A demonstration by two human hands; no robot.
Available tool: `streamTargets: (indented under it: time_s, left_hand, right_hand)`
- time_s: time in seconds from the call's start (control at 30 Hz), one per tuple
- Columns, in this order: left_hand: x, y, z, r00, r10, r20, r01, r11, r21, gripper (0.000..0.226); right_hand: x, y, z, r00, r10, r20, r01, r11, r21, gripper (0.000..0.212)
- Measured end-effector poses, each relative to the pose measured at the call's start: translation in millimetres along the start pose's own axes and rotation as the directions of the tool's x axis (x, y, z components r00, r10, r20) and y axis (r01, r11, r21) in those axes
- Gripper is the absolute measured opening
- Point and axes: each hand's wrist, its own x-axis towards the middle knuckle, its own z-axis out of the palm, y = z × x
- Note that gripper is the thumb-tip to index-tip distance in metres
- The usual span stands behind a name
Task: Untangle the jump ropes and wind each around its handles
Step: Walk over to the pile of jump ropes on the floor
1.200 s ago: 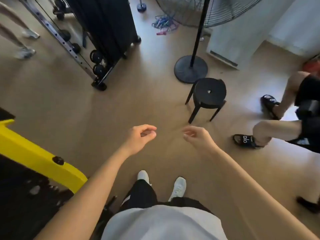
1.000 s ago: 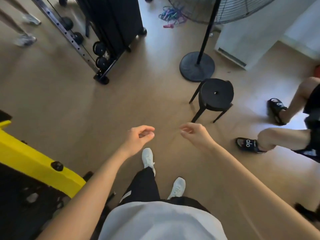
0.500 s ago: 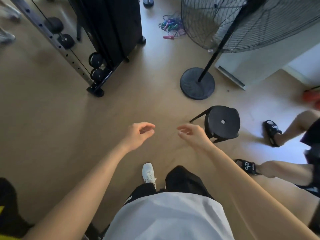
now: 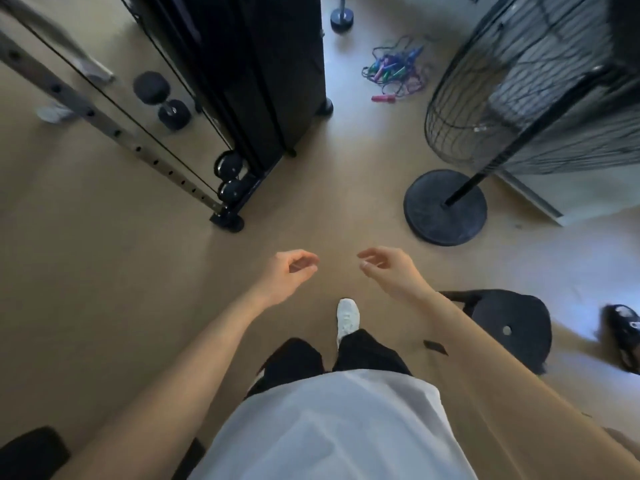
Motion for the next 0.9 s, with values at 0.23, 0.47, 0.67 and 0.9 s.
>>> streamTargets:
  time_s: [0.23, 0.47, 0.67, 0.9]
  left_hand:
    - [102.6, 15.3, -78.0, 0.998, -0.033, -0.054, 0.025, 0.991, -0.133, 0.025]
    - [236.8, 14.1, -176.3, 0.999, 0.012, -0.036, -0.018, 0.987, -0.158, 0.02]
    - [355.9, 52.3, -246.5, 0.992, 0.083, 0.089, -0.081, 0.996, -0.026, 0.02]
    - [510.5, 129.3, -269.6, 0.969, 0.117, 0.22, -0.136, 0.988, 0.075, 0.017]
  right_hand:
    - [133.8, -79.6, -47.6, 0.999, -0.019, 0.029, 0.021, 0.999, -0.043, 0.018]
    - [259.8, -140.9, -71.5, 0.996, 0.074, -0.048, -0.076, 0.997, -0.033, 0.024]
    - [338.7, -179.1, -109.5, 0.966, 0.207, -0.158, -0.194, 0.976, 0.096, 0.025]
    - [451.5, -170.3, -183.2, 0.911, 0.332, -0.245, -0.254, 0.919, 0.301, 0.021]
